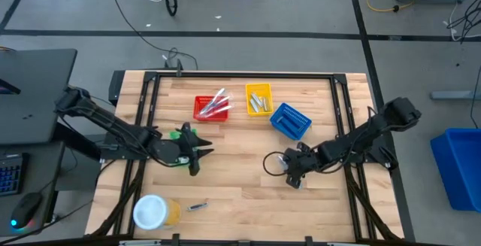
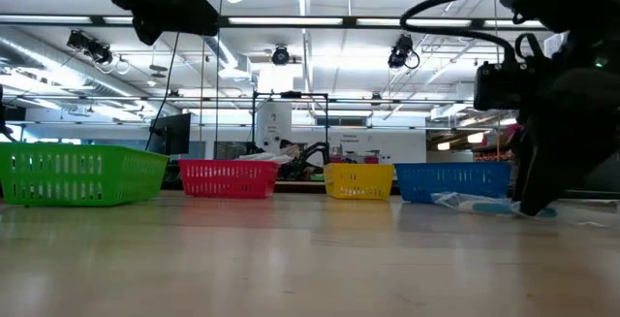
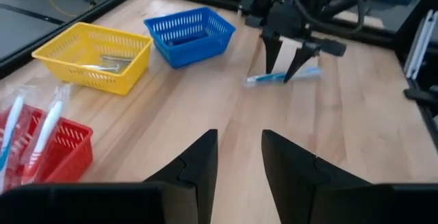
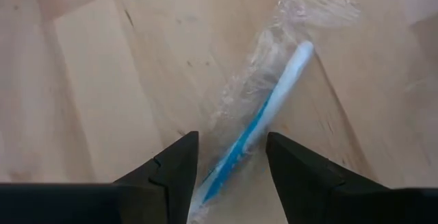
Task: Pick & Place Travel size toiletries
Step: Put the blue toothbrush into the red bin
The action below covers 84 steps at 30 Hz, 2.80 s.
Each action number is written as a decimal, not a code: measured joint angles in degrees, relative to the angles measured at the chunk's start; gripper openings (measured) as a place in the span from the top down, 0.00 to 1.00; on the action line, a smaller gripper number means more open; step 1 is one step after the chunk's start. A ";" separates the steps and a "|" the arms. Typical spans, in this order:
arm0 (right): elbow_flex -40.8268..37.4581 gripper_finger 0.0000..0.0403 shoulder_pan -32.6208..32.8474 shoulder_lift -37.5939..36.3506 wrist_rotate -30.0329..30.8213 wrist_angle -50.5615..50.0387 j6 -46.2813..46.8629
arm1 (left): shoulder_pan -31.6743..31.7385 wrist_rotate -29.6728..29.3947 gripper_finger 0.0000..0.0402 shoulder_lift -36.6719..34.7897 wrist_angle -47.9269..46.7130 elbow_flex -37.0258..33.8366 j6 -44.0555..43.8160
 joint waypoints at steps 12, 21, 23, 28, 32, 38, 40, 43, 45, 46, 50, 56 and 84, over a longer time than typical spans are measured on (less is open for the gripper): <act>-0.21 0.78 0.05 2.55 4.82 3.03 -9.94 | 0.07 0.28 0.70 8.73 0.13 0.00 -1.58; -0.32 0.95 -0.04 2.77 4.76 16.50 -16.34 | 0.13 0.22 0.70 13.23 1.78 0.02 -3.73; -0.32 0.95 -0.16 2.75 4.78 21.68 -19.92 | 0.15 0.21 0.70 13.24 2.49 0.00 -3.67; -0.30 0.94 -2.92 2.75 6.31 28.87 -31.05 | 0.15 -1.83 0.70 13.14 5.90 0.00 -2.87; -0.30 0.92 -6.59 2.74 6.92 36.65 -35.11 | 0.22 -2.28 0.70 13.09 9.22 0.02 -1.83; -0.25 0.92 -10.10 2.73 6.70 51.79 -40.83 | 0.26 -2.36 0.70 13.09 12.29 0.02 -0.13; -0.22 0.92 -11.26 2.65 4.40 58.28 -41.60 | 0.26 -2.42 0.70 13.09 13.21 0.01 1.12; -0.20 0.92 -13.45 2.64 -3.62 66.45 -39.82 | 0.50 -3.18 0.69 13.09 15.83 0.02 3.81; -0.19 0.91 -14.75 2.60 -8.88 68.70 -37.33 | 1.13 -2.96 0.67 13.09 18.15 0.02 5.69; -0.19 0.91 -15.21 2.60 -10.71 68.80 -36.30 | 1.53 -2.79 0.66 13.09 19.48 0.00 6.83; -0.19 0.91 -15.87 2.60 -12.21 67.29 -34.29 | 3.29 -1.38 0.62 13.07 25.84 0.02 12.28; -0.19 0.91 -15.82 2.62 -12.24 68.75 -34.38 | 6.63 6.07 0.56 13.07 33.30 0.02 17.29; 10.76 0.91 -16.48 12.46 -12.23 70.85 -35.37 | 11.10 18.12 0.54 13.07 39.25 0.02 20.15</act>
